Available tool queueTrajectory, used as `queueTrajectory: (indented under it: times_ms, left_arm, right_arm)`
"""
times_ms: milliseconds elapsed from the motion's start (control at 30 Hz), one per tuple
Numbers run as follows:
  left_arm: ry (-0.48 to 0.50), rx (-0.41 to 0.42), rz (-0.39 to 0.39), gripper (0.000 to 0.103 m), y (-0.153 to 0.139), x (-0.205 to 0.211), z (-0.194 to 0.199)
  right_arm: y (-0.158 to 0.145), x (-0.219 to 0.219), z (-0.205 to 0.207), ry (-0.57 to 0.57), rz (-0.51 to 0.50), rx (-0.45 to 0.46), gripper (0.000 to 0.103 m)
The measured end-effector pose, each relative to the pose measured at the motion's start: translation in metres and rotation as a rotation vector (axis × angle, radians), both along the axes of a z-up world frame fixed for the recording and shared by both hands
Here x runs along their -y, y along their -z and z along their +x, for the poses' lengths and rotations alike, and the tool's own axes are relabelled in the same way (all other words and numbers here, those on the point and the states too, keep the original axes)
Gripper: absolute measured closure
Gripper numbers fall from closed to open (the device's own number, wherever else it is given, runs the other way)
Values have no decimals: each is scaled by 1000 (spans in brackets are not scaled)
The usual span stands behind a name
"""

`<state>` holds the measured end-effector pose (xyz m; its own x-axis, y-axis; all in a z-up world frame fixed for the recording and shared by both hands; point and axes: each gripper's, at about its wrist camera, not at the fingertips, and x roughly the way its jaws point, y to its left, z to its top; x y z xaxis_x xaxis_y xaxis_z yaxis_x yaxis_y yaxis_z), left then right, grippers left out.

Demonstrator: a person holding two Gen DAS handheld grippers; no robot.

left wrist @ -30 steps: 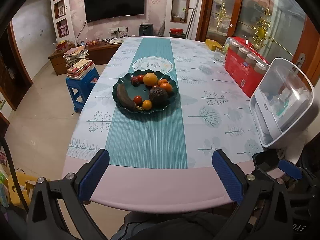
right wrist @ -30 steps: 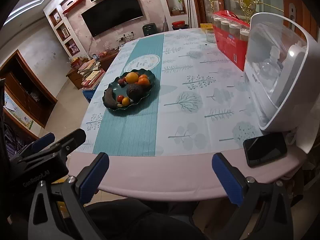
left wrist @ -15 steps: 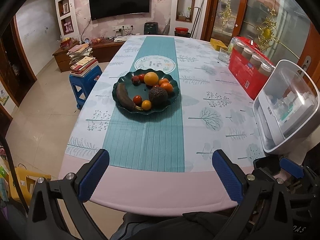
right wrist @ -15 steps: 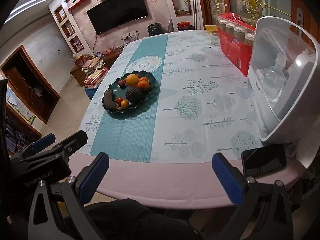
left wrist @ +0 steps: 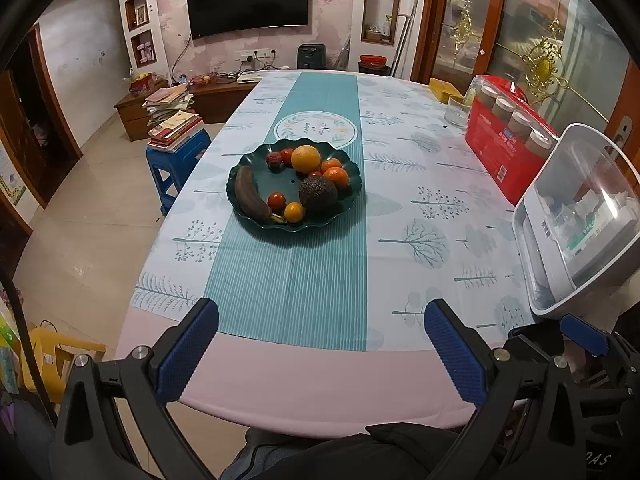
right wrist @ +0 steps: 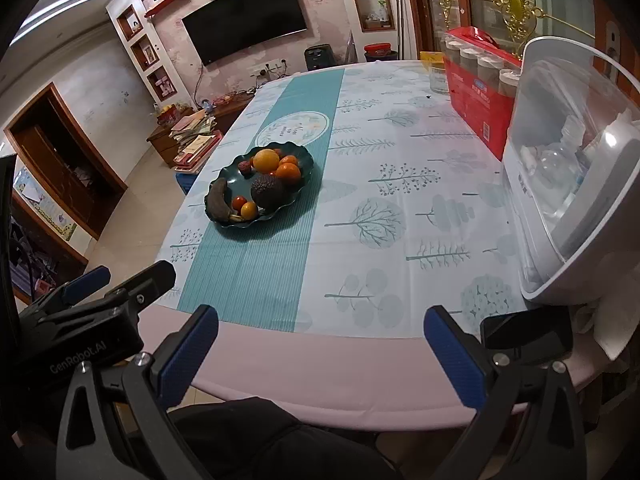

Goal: Organize fruits

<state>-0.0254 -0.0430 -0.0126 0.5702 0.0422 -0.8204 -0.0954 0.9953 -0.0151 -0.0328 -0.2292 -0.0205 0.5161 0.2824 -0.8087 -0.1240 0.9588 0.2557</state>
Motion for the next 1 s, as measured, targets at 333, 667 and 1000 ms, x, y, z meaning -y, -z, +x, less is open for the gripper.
queueTrajectory:
  times_ms: [333,667,1000]
  left_arm:
    - [-32,0,12,1,-1,5,0]
    - [-45,-3,16,1,-2,6,1]
    - [-41,-7,18,1,-2,7,1]
  right_arm:
    - [3,4,7,-24,4,-1,0]
    - [5,7,11,-45,8,-2,0]
    - [5,8,11,-43,9,-5,0]
